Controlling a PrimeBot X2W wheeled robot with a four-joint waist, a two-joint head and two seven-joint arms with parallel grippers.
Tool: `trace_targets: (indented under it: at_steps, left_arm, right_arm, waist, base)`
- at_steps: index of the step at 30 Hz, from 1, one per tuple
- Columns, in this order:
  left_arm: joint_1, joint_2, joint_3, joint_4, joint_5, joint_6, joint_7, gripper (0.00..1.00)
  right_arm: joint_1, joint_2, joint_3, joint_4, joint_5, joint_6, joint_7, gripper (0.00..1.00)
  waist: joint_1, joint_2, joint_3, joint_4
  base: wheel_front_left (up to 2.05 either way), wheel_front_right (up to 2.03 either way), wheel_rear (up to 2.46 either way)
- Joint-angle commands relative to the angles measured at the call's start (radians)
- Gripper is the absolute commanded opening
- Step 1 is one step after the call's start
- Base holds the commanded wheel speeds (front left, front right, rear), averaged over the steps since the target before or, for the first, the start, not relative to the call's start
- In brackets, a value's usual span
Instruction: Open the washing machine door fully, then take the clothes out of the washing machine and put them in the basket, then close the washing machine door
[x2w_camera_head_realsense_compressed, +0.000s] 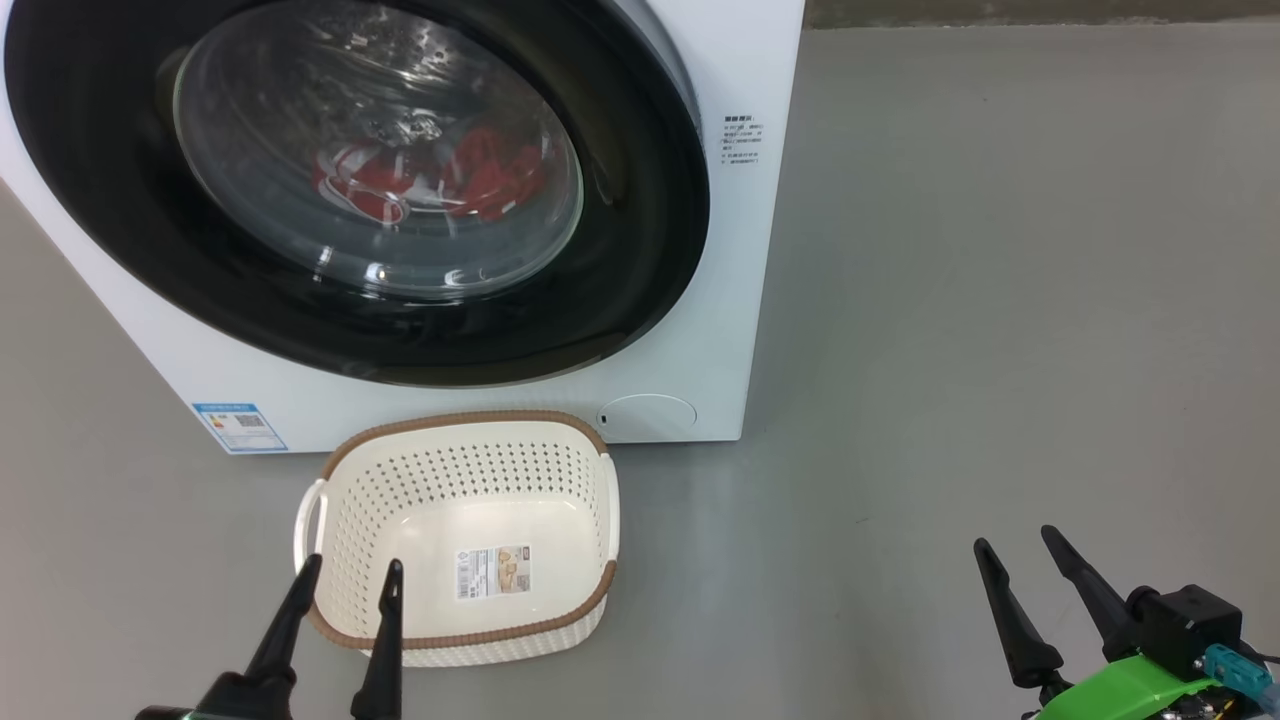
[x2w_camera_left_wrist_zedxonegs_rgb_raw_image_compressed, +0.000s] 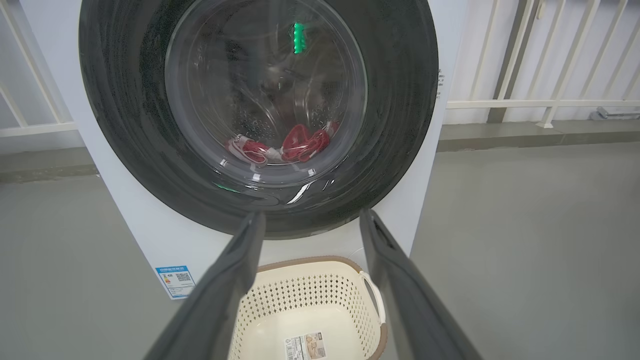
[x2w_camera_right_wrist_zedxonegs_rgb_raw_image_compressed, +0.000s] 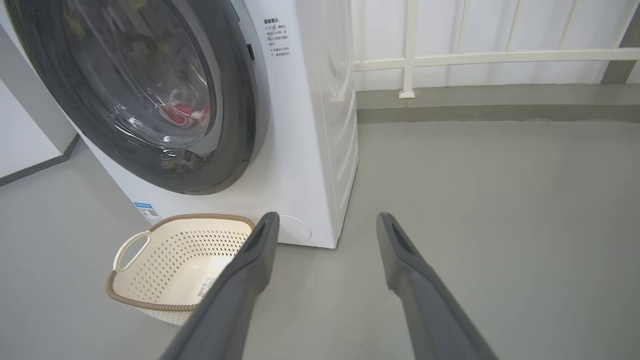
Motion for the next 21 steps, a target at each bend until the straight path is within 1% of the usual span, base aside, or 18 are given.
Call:
trace_targets:
  at_steps: [1, 3, 6, 21]
  left_arm:
    - [-0.011, 0.016, 0.026, -0.031, 0.036, 0.003, -0.015, 1.00]
    - [-0.008, 0.017, 0.026, -0.033, 0.061, 0.003, -0.021, 1.00]
    - [-0.005, 0.016, 0.029, -0.030, 0.063, 0.002, -0.022, 1.00]
    - [0.006, 0.014, 0.032, -0.021, 0.061, -0.001, -0.022, 1.00]
  right_arm:
    - [-0.007, -0.024, 0.014, -0.025, -0.040, -0.001, -0.016, 1.00]
    - [-0.001, -0.024, 0.011, -0.025, -0.068, -0.001, -0.022, 1.00]
    - [0.008, -0.019, 0.004, -0.026, -0.079, -0.001, -0.023, 1.00]
    - [0.022, -0.008, -0.002, -0.031, -0.084, -0.001, -0.023, 1.00]
  waist:
    - [-0.0001, 0.0000, -0.001, 0.000]
    - [-0.0001, 0.0000, -0.003, 0.000]
    - [-0.0001, 0.0000, -0.007, 0.000]
    - [-0.0001, 0.0000, -0.019, 0.000]
  base:
    - [0.00, 0.00, 0.00]
    - [0.00, 0.00, 0.00]
    - [0.00, 0.00, 0.00]
    - [0.00, 0.00, 0.00]
